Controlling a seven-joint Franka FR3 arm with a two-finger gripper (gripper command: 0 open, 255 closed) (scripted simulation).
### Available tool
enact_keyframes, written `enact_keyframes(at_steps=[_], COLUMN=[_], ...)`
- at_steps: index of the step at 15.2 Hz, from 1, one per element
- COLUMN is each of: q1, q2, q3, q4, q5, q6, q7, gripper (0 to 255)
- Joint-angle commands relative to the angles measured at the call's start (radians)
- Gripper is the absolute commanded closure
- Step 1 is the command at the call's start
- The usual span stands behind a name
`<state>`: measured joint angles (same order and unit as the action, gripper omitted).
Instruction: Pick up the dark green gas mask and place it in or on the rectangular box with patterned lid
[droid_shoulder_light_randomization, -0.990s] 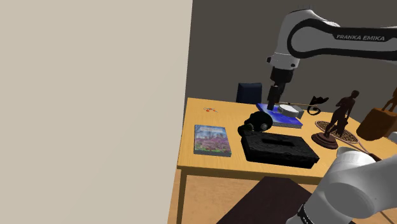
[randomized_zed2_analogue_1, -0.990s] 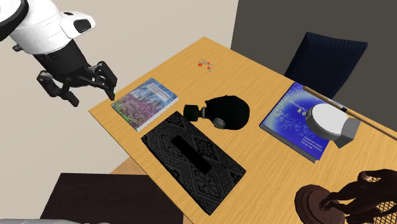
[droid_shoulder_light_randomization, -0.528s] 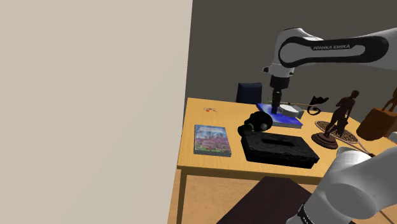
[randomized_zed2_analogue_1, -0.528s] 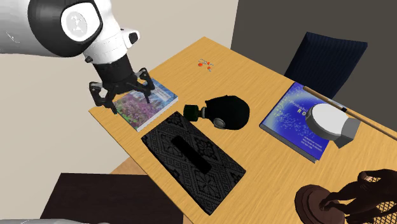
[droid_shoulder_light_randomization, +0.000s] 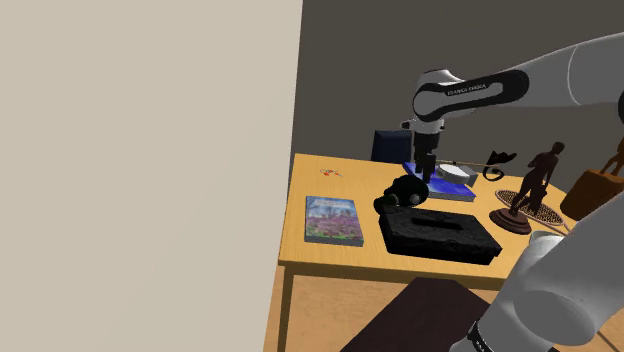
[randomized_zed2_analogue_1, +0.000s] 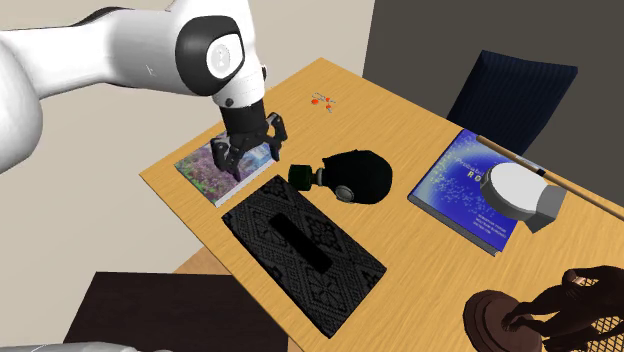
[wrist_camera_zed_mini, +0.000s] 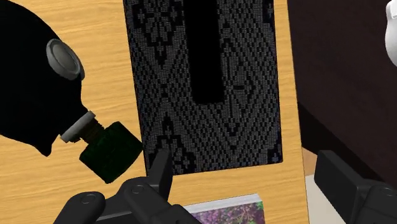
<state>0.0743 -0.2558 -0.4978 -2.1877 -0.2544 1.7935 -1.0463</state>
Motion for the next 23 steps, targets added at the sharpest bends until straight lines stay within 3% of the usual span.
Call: enact_keyframes(at_steps=[1,7,14,20,23], q1=[0.007,-0.009,-0.097,-0.171,-0.176], q2=[0.084,0.369,0.687,0.924,0.933], q3=[-0.036,-0.085,-0.033,0.038,0.04], q4=[0.04,0.19,0.414,0.632,0.604], q5=[0.014,0.106,0.199,0.221,0.222], q6=[0.028,0.101,0.137,0.132,0.169], q7=[-0.112,-0.426,-0.727,-0.909,-0.91], gripper=[0,0,0,0,0])
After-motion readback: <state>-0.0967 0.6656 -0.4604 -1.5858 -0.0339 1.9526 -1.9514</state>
